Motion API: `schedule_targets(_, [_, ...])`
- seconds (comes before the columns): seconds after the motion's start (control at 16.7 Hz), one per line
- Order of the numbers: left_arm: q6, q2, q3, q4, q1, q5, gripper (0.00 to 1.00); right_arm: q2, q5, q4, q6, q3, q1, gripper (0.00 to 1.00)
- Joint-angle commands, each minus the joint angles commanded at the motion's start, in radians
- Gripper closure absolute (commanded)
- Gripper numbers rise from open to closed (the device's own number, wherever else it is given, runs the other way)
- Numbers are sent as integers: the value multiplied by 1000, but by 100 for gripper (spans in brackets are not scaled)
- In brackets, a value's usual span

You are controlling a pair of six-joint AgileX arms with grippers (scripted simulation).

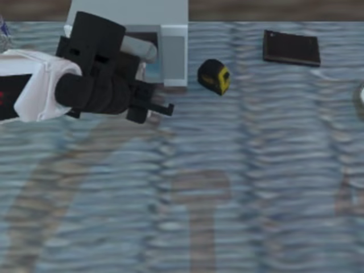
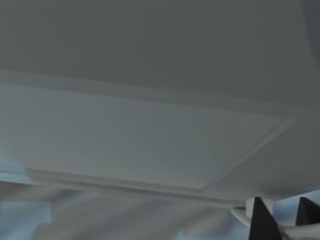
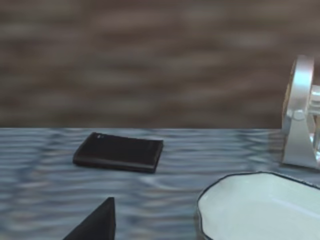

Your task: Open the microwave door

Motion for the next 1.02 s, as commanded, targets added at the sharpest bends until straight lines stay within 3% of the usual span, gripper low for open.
schedule_targets(0.36, [87, -37, -41, 3, 41, 63, 100, 0, 0, 0, 0, 0, 0, 0])
schedule_targets(1.02, [88, -37, -42, 2, 42, 64, 100, 0, 0, 0, 0, 0, 0, 0])
